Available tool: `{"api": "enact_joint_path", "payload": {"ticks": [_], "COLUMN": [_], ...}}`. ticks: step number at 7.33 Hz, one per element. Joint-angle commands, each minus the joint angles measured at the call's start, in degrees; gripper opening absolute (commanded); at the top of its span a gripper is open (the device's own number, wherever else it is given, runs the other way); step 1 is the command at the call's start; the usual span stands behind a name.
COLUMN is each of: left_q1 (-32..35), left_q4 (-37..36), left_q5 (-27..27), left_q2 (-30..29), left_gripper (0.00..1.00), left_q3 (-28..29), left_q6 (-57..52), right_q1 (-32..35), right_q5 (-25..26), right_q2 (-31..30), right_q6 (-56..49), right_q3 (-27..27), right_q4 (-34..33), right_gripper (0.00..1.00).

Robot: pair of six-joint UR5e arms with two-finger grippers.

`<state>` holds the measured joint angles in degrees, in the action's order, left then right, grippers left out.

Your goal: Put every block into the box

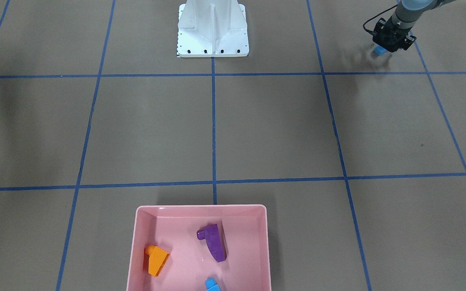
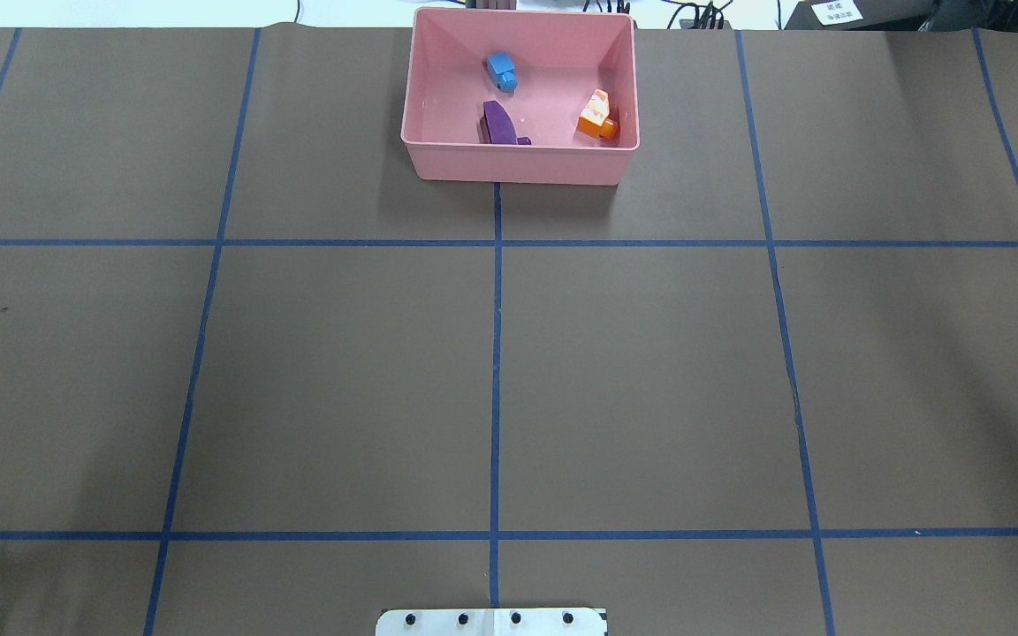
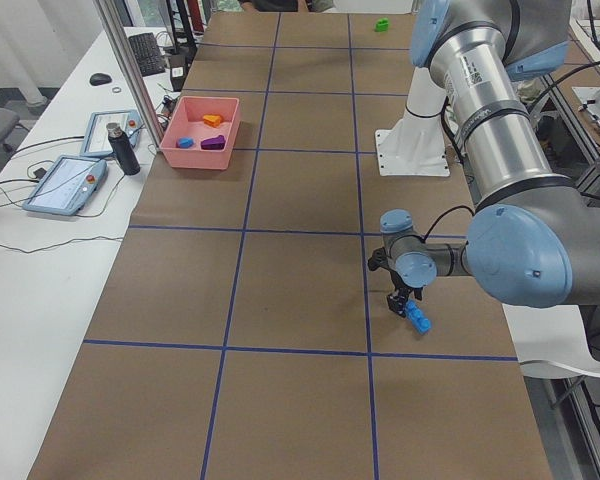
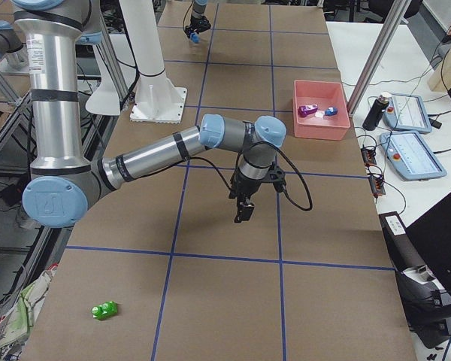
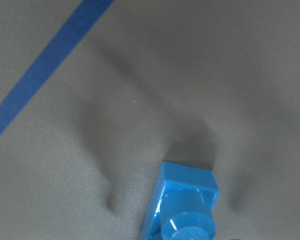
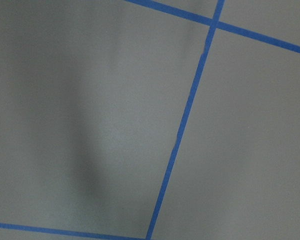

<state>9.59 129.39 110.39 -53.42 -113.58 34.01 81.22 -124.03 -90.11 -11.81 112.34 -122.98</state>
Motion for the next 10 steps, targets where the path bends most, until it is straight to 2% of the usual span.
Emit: {"api": "enact_joint_path", "payload": {"ticks": [1,2,4,6,7,8,9,10], "left_q1": [0.0,0.1,0.3,1.4,3.1,7.9,14.7,22.9], "left_q4": [2.6,6.5,8.1,8.2,8.2,8.2,8.2,7.7], "left_q5": [0.3,0.5,0.6,5.3,9.0,14.6,21.6,27.7], "left_q2": [0.5,1.6,2.2,4.1,3.5,3.1,1.9,-3.6], "left_gripper": [0.00,0.00,0.00,0.00,0.00,0.00,0.00,0.00], "left_q3": [-0.2,-0.1,-1.4,-8.4,-10.6,-12.7,-13.2,-12.6], "left_q6": [0.2,3.0,6.5,10.2,11.8,12.4,12.4,12.4], "right_q1": [2.4,4.1,6.8,7.6,8.3,8.3,8.3,8.3], "right_q5": [0.0,0.0,0.0,0.0,0.0,0.0,0.1,0.3], "right_q2": [-3.0,-5.1,-8.0,-11.2,-12.8,-14.7,-17.1,-19.0], "right_q6": [-4.3,-8.6,-11.6,-16.7,-16.8,-16.6,-16.6,-17.2], "right_q3": [0.1,0.1,0.5,0.6,0.8,2.0,2.9,3.0], "right_q4": [0.1,0.1,0.1,0.6,0.7,0.7,0.8,1.6], "right_gripper": [1.00,1.00,1.00,1.00,1.00,1.00,1.00,1.00]}}
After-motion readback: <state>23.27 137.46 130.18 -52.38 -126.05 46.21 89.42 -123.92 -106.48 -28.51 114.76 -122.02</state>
